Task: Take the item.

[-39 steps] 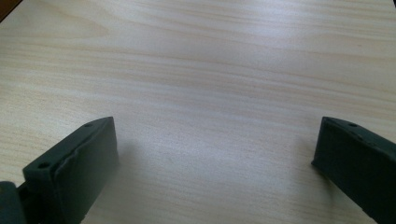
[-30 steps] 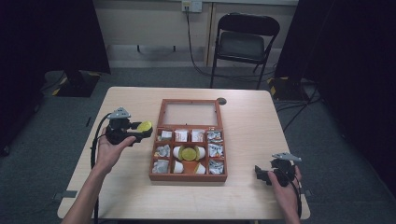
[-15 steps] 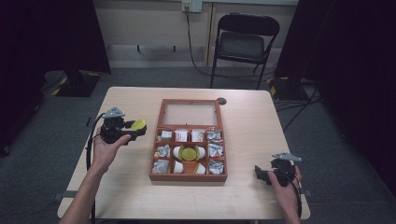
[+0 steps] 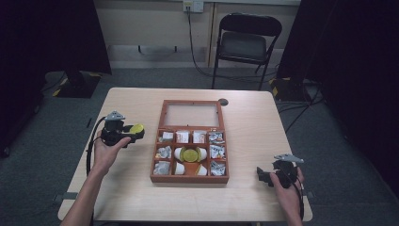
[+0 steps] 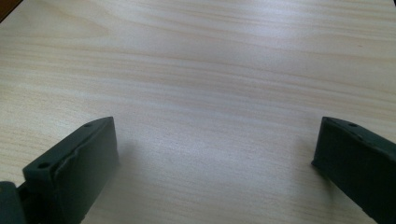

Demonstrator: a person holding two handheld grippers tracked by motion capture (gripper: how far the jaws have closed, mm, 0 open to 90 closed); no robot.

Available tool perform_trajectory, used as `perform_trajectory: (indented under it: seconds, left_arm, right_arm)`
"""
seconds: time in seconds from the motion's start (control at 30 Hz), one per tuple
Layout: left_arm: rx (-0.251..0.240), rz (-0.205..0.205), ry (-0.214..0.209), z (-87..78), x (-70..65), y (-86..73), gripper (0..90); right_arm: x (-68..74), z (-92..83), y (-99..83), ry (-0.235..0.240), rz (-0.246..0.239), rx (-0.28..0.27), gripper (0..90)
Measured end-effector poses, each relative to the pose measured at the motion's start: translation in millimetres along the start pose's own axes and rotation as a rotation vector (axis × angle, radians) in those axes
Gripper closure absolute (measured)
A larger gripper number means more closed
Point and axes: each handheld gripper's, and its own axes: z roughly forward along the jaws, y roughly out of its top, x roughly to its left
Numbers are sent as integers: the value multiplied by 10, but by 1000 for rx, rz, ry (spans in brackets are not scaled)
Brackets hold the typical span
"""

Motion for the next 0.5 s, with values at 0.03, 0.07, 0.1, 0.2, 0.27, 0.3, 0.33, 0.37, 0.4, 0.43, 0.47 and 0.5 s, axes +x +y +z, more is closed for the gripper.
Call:
perform_trajectory:
  seconds: [0.03, 0.07, 0.1, 0.2, 0.27, 0.3, 0.33, 0.37, 0.4, 0.43, 0.47, 0.5]
  left_arm:
    - [8, -2, 6, 11, 13, -12, 401]
    - [14, -1, 12, 18, 27, -25, 401]
    - [16, -3, 16, 22, 36, -35, 401]
    - [27, -13, 19, 34, 62, -68, 401]
    - [27, -16, 19, 41, 60, -82, 401]
    - [27, -21, 16, 55, 59, -91, 401]
    - [35, -19, 15, 64, 60, -96, 401]
    - [46, -10, 21, 82, 58, -103, 401]
    - [55, -7, 27, 98, 53, -110, 401]
    - [61, -2, 30, 111, 52, -115, 402]
    - [65, -2, 30, 134, 45, -125, 402]
    - [67, -1, 30, 148, 42, -132, 401]
  right_arm:
    - [0, 0, 0, 0, 0, 0, 0]
    - [0, 0, 0, 0, 0, 0, 0]
    - [1, 0, 0, 0, 1, 0, 0]
    - [0, 0, 0, 0, 0, 0, 0]
    - [0, 0, 0, 0, 0, 0, 0]
    - [1, 0, 0, 0, 1, 0, 0]
    - [0, 0, 0, 0, 0, 0, 0]
    - [0, 0, 0, 0, 0, 0, 0]
    - [0, 0, 0, 0, 0, 0, 0]
    - [0, 0, 0, 0, 0, 0, 0]
    - [0, 0, 0, 0, 0, 0, 0]
    - [1, 1, -1, -1, 1, -1, 0]
